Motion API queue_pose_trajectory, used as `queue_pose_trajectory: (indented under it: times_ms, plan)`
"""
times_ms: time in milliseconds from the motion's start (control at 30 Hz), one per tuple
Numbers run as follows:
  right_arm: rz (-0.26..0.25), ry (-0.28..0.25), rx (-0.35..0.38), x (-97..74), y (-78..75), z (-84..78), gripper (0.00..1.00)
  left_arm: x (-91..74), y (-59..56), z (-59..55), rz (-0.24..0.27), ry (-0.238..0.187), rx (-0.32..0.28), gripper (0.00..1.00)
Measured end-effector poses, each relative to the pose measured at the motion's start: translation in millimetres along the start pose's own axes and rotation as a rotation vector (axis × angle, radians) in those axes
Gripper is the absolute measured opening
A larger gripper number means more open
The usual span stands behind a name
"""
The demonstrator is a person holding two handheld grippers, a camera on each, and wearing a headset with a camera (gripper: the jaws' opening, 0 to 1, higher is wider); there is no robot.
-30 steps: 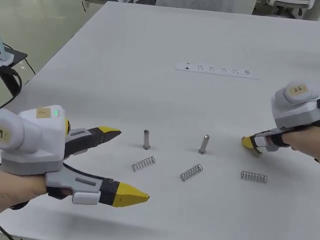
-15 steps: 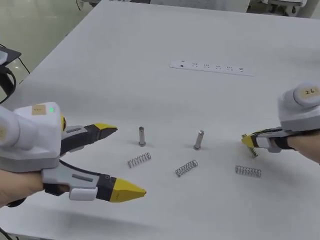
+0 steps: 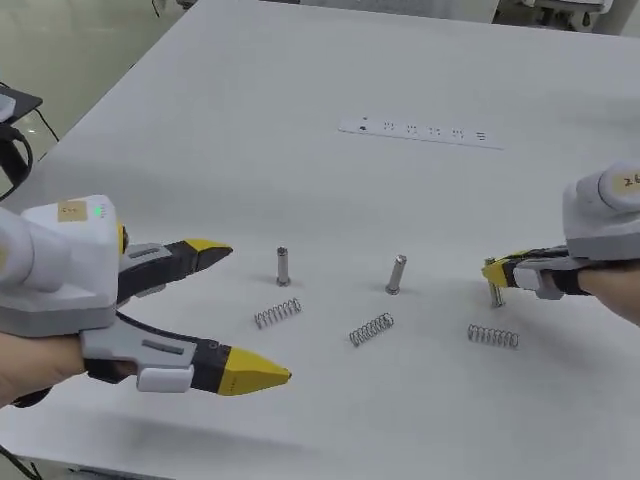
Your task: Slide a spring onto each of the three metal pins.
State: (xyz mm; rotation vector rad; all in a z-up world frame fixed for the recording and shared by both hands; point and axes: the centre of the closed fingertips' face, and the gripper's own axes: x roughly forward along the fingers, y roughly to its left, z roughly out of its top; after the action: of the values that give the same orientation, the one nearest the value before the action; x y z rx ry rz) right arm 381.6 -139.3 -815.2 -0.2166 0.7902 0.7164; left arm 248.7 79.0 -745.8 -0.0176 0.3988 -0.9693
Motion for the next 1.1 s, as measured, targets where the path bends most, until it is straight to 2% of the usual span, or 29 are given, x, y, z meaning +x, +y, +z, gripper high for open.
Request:
queue_pose_trajectory:
  times_ms: [133, 567, 833, 1100]
  plan:
    - [-0.013, -0.015, -0.035, 1.1, -0.1, 1.7, 0.05, 0.4, 0.3, -0.6, 0.001, 0.001, -0.002, 0.98]
    - [-0.017, -0.041, -0.03, -2.2, -0.7, 6.0, 0.06, 3.1, -0.1, -0.2, -0.005, 0.0, -0.005, 0.98]
    - [-0.024, -0.04, -0.039, -6.9, 0.1, 3.1, 0.06, 1.7, -0.3, -0.6, -0.001, -0.001, -0.006, 0.98]
    - [-0.029, -0.024, -0.078, -11.0, 2.3, -1.3, 0.06, 0.3, -0.1, 0.1, 0.002, -0.003, -0.005, 0.98]
